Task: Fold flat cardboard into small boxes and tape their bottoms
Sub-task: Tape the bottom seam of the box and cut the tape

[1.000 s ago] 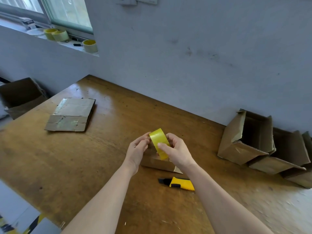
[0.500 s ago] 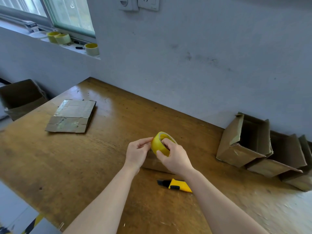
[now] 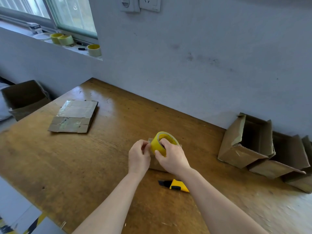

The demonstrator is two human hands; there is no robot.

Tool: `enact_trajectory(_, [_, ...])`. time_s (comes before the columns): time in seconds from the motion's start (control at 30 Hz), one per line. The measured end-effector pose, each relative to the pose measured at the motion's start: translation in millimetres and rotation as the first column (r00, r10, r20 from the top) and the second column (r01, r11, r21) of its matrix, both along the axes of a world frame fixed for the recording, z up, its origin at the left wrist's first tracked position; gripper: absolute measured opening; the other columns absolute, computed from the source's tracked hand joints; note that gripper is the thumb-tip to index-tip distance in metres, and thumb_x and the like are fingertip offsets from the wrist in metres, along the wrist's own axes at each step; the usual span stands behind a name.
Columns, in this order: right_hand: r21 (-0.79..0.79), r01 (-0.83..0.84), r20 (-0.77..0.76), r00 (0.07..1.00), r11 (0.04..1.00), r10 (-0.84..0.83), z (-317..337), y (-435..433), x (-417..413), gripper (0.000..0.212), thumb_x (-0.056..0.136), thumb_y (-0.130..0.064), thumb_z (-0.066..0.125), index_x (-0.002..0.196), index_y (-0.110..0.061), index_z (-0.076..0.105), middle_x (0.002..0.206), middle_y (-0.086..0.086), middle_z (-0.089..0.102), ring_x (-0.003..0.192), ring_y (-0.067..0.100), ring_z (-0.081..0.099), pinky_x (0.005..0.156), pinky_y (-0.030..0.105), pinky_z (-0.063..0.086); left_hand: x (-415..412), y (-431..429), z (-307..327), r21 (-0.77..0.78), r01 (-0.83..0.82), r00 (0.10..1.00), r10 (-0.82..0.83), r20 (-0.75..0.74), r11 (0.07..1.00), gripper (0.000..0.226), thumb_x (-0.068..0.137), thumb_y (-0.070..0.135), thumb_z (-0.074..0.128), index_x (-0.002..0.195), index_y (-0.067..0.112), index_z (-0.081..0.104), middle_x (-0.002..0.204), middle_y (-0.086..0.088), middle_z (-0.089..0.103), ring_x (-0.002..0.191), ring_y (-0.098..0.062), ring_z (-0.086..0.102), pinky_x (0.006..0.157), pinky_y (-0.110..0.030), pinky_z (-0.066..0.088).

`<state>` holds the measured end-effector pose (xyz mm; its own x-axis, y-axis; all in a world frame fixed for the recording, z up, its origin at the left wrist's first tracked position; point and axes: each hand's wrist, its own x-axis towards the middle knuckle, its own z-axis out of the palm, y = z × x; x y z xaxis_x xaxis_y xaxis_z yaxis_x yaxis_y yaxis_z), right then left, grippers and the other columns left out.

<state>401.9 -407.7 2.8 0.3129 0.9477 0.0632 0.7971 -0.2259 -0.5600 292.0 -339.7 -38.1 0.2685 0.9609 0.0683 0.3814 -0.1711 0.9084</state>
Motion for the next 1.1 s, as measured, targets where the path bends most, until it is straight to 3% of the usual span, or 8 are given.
enact_trajectory(0.13, [0.001,0.0,-0.016,1.0,1.0,0.0,1,-2,0,0.021,0.094,-0.032,0.054,0.111,-0.02,0.054,0.081,-0.005,0.061,0.08,0.019,0.059,0.083,0.033,0.04,4,-5,2,-0.028,0.092,0.995,-0.091,0.039,0.995,0.033,0.097,0.006,0.048,0.126,0.011,0.061,0.124,0.001,0.061,0.115,-0.012,0.055,0.096,-0.021,0.042])
enact_trajectory(0.3, [-0.011,0.009,-0.105,0.994,1.0,-0.01,1,-3,4,0.009,0.093,-0.031,0.055,0.095,-0.025,0.048,0.069,-0.009,0.052,0.064,0.011,0.05,0.064,0.028,0.036,3,-9,7,0.164,0.005,0.999,-0.011,0.037,0.986,0.021,0.091,0.004,0.059,0.107,0.006,0.073,0.109,-0.004,0.071,0.102,-0.013,0.064,0.086,-0.006,0.044])
enact_trajectory(0.53, [0.036,0.153,-0.316,0.939,0.988,-0.134,5,-2,8,0.011,0.092,-0.024,0.057,0.089,-0.014,0.053,0.074,-0.001,0.054,0.065,0.014,0.048,0.062,0.035,0.04,7,-10,18,0.353,0.067,0.997,-0.078,0.018,0.933,0.012,0.09,0.004,0.061,0.082,0.01,0.068,0.096,0.002,0.069,0.086,-0.007,0.061,0.075,-0.002,0.041])
enact_trajectory(0.67, [0.023,0.206,-0.473,0.865,0.978,-0.171,13,-4,13,0.004,0.092,-0.023,0.057,0.094,-0.019,0.059,0.084,0.0,0.061,0.073,0.012,0.054,0.068,0.031,0.047,12,-11,28,0.191,0.053,0.993,-0.072,0.095,0.98,0.016,0.099,0.016,0.046,0.093,0.018,0.061,0.102,0.004,0.067,0.089,-0.007,0.063,0.073,-0.01,0.048])
enact_trajectory(0.8, [0.043,0.24,-0.674,0.724,0.97,-0.149,26,-8,15,0.005,0.091,-0.016,0.056,0.087,-0.017,0.058,0.078,0.0,0.058,0.073,0.012,0.052,0.068,0.029,0.046,18,-3,34,-0.071,0.213,0.966,-0.199,0.165,0.975,0.043,0.1,0.038,0.039,0.14,0.022,0.044,0.141,0.008,0.047,0.128,-0.011,0.046,0.105,-0.031,0.04])
enact_trajectory(0.87, [0.056,0.246,-0.717,0.685,0.968,-0.133,28,-7,16,0.004,0.091,-0.015,0.056,0.089,-0.014,0.059,0.078,0.0,0.058,0.074,0.014,0.053,0.068,0.03,0.048,18,-1,36,-0.143,0.305,0.937,-0.27,0.223,0.942,0.049,0.099,0.041,0.041,0.144,0.023,0.04,0.144,0.004,0.045,0.13,-0.01,0.043,0.107,-0.03,0.039])
enact_trajectory(1.0, [0.078,0.259,-0.739,0.663,0.963,-0.119,25,-8,15,0.005,0.09,-0.011,0.055,0.09,-0.008,0.058,0.075,0.003,0.054,0.07,0.015,0.049,0.065,0.029,0.045,14,0,43,0.142,0.227,0.969,-0.238,0.065,0.964,0.034,0.098,0.025,0.052,0.13,0.015,0.059,0.131,0.004,0.057,0.116,0.001,0.049,0.088,-0.002,0.039])
enact_trajectory(1.1, [0.087,0.252,-0.713,0.692,0.964,-0.116,24,-7,13,0.003,0.09,-0.013,0.056,0.089,-0.011,0.058,0.075,0.0,0.055,0.071,0.013,0.05,0.065,0.027,0.046,14,2,44,0.359,0.18,0.983,-0.174,-0.049,0.916,0.027,0.095,0.013,0.056,0.12,0.011,0.067,0.123,-0.001,0.065,0.114,-0.009,0.057,0.092,-0.011,0.045])
